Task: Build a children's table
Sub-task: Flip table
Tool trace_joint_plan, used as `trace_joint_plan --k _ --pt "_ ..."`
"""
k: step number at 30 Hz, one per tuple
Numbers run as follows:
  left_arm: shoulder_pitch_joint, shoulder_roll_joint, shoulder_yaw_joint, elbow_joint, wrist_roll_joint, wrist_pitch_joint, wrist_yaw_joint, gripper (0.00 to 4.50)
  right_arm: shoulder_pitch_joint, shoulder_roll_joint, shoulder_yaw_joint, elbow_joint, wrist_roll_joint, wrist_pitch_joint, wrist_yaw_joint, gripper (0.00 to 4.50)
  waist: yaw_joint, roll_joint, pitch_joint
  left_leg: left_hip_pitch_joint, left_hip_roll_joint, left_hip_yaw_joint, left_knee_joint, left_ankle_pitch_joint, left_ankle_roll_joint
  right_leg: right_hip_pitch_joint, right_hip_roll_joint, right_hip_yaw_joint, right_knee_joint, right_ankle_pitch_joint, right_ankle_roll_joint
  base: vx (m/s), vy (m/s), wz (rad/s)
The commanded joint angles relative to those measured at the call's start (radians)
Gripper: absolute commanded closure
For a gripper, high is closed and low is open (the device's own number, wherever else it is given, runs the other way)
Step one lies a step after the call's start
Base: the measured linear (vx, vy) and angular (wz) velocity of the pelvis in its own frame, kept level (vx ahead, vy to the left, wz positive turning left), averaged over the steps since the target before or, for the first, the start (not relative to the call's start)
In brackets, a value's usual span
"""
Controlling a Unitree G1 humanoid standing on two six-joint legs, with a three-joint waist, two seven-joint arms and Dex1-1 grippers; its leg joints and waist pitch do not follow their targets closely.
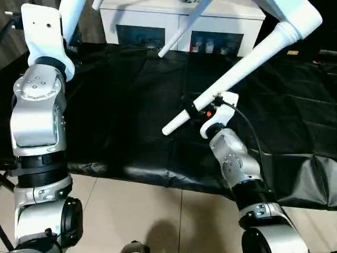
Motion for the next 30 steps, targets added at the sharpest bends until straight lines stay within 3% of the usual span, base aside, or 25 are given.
trace_joint_plan --k 1,2,5,13,18,25,30 --pt "-0.013 -0.004 0.049 -0.055 -0.052 -0.002 0.029 2.25 -0.022 0.003 -0.006 0.008 0.01 -0.001 0.019 1.82 0.002 -0.003 -0.091 0.04 0.066 -0.029 -0.065 -0.103 0.039 0.043 -0.1 0.05 -0.056 0.048 -0.221 0.0 0.0 0.0" --pt "-0.013 -0.004 0.049 -0.055 -0.052 -0.002 0.029 2.25 -0.022 0.003 -0.006 0.008 0.01 -0.001 0.019 2.07 0.002 -0.003 -0.092 0.041 0.066 -0.029 -0.064 -0.104 0.038 0.044 -0.101 0.05 -0.056 0.047 -0.221 0.0 0.0 0.0" --pt "-0.005 -0.004 0.048 -0.058 -0.051 -0.001 0.031 2.26 -0.029 0.002 -0.019 0.017 0.007 -0.012 0.027 2.12 0.002 -0.003 -0.092 0.041 0.066 -0.029 -0.064 -0.104 0.038 0.043 -0.101 0.051 -0.056 0.043 -0.222 0.0 0.0 0.0" --pt "0.011 -0.006 0.049 -0.063 -0.051 0.002 0.036 2.3 -0.047 -0.017 -0.035 0.035 -0.015 -0.058 0.022 2.9 0.003 -0.005 -0.092 0.04 0.065 -0.029 -0.063 -0.1 0.039 0.044 -0.1 0.05 -0.055 0.044 -0.222 0.0 0.0 0.0" --pt "0.028 -0.008 0.049 -0.064 -0.05 -0.003 0.038 2.36 -0.053 -0.026 -0.038 0.036 -0.037 -0.089 0.009 3.03 0.004 -0.005 -0.094 0.041 0.065 -0.028 -0.061 -0.087 0.046 0.043 -0.1 0.049 -0.053 0.053 -0.224 0.0 0.0 0.0" --pt "0.133 -0.018 0.052 -0.046 -0.048 -0.065 0.028 2.48 -0.027 -0.055 -0.008 -0.049 -0.144 -0.193 -0.063 3.04 0.006 -0.002 -0.093 0.043 0.066 -0.029 -0.062 -0.104 0.033 0.038 -0.097 0.049 -0.056 0.027 -0.214 0.0 0.0 0.0" --pt "0.25 -0.042 0.03 -0.035 -0.067 -0.136 -0.011 2.82 0.08 -0.097 0.039 -0.229 -0.264 -0.25 -0.104 3.05 0.008 -0.002 -0.097 0.04 0.065 -0.028 -0.058 -0.068 0.042 0.035 -0.09 0.05 -0.05 0.084 -0.183 0.0 0.0 0.0"
